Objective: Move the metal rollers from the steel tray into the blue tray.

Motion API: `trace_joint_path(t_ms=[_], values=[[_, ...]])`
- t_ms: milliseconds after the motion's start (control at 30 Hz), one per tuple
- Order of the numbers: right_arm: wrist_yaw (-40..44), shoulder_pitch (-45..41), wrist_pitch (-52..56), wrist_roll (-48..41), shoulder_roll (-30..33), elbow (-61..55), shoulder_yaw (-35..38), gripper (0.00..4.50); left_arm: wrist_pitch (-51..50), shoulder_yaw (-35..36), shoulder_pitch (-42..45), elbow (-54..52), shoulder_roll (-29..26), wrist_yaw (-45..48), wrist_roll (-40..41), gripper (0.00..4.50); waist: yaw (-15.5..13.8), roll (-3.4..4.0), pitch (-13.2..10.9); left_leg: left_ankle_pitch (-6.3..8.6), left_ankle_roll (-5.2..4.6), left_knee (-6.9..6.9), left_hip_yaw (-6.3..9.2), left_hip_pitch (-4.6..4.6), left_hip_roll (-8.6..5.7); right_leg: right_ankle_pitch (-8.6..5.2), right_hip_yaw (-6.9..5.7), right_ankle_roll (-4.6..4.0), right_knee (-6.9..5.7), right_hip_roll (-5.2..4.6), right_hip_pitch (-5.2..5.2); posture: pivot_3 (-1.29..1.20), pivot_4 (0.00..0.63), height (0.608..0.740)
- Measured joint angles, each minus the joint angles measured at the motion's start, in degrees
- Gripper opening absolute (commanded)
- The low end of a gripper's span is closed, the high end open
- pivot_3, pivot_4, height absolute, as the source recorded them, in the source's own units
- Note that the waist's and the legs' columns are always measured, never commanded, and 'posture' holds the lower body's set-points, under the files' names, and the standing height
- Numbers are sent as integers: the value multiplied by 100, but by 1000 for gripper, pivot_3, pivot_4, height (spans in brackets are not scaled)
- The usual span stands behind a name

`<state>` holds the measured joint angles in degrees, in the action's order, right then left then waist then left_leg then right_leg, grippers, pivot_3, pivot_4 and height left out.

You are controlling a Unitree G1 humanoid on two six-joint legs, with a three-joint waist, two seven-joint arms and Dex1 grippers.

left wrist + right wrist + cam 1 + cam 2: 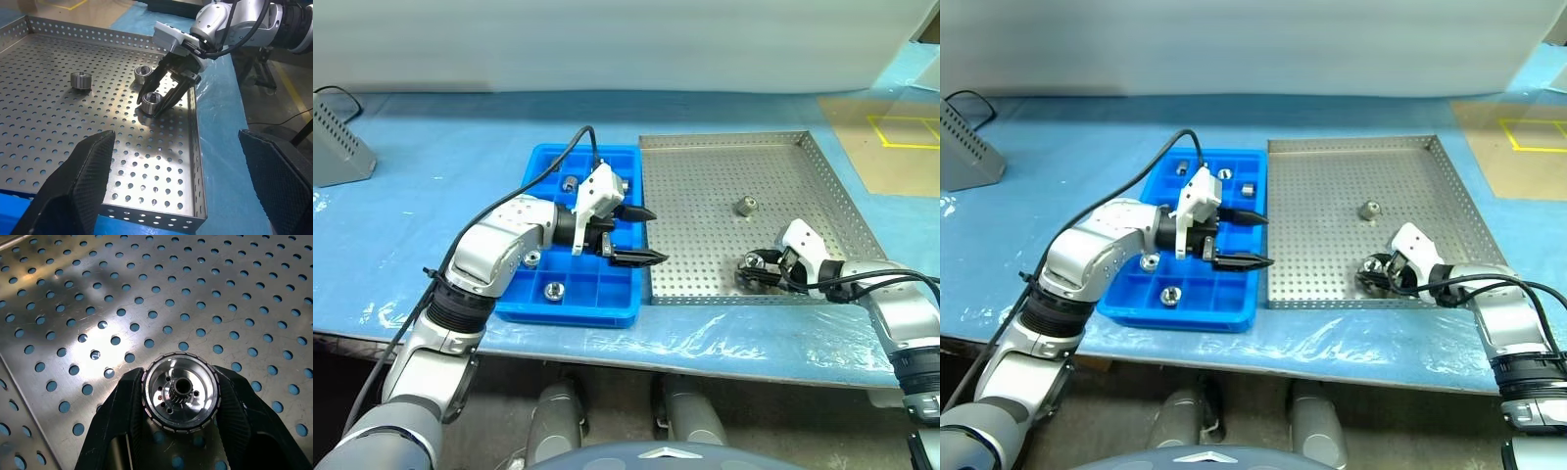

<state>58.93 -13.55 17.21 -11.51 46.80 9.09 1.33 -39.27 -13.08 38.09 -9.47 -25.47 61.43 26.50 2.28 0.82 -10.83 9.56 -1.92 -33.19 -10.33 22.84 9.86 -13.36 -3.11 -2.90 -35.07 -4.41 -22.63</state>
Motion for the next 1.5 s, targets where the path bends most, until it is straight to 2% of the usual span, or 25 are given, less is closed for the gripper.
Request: trace_joint_path(t_ms=[133, 267, 367, 500, 633, 800, 933, 1167, 1333, 1500], values=[[-64, -56, 32, -13, -106, -4, 1, 1631, 1, 1, -37, -39, -42, -23, 18, 4278, 16, 0, 0, 0, 0, 0, 0, -1, 0, 0, 0, 0, 0, 0, -1, -346, 150, 740], [-43, -275, 406, -262, -283, -346, 0, 1631, 269, 17, -297, -27, -391, 117, -27, 4278, 53, 6, 1, -1, 1, 3, 0, -1, 5, 0, 0, 0, -5, 6, -11, -336, 150, 740], [2, -687, 631, -454, -439, -804, -31, 1631, 661, 100, -498, 131, -675, 217, -169, 4278, 62, 8, 2, -2, 3, 3, 1, -1, 7, 0, 0, 0, -9, 7, -11, -302, 150, 740], [78, -1503, 653, -458, -1003, -941, -520, 1631, 1033, 440, -574, 642, -831, 159, -284, 4278, 47, 7, 2, -6, 9, -2, 1, -1, 7, 2, 0, -4, -24, 6, -15, -255, 150, 740], [98, -2331, 289, -205, -1701, -134, -1026, 1631, 1330, 814, -586, 1177, -938, 0, -407, 4278, -24, 7, 2, -13, 20, -4, 3, 10, 7, 3, 0, -5, -38, 5, -31, -188, 150, 740], [81, -2898, -495, 247, -2354, 1263, -1390, 1631, 1432, 1092, -847, 1184, -1064, -146, -427, 4278, -202, 6, 2, -13, 21, -3, 4, 35, 7, 0, 0, -10, -40, 3, -49, -123, 150, 740], [160, -3061, -869, 323, -2501, 1857, -1387, 1631, 1377, 1163, -1224, 942, -1143, -259, -424, 4278, -318, 4, 1, -11, 18, -3, 3, 38, 8, -2, 0, -12, -42, 1, -51, -104, 150, 740], [400, -2982, -945, 384, -2731, 1978, -1563, 1631, 1226, 1269, -1386, 545, -1150, -444, -375, 4278, -358, 1, 1, -18, 50, -3, 4, 24, 17, 0, 0, -15, -66, 2, -52, -106, 150, 740], [296, -2976, -1047, 463, -2726, 1977, -1554, 3368, 1183, 1267, -1388, 524, -1145, -469, -368, 4278, -352, 0, 1, -21, 52, -3, 4, 21, 17, 4, 0, -22, -65, 2, -52, -126, 150, 740], [263, -2805, -861, 270, -2708, 1784, -1312, 3368, 1187, 1234, -1298, 587, -1065, -414, -370, 4278, -357, 1, 1, -20, 48, -1, 4, 25, 14, 4, 0, -22, -60, 2, -52, -162, 150, 740]])
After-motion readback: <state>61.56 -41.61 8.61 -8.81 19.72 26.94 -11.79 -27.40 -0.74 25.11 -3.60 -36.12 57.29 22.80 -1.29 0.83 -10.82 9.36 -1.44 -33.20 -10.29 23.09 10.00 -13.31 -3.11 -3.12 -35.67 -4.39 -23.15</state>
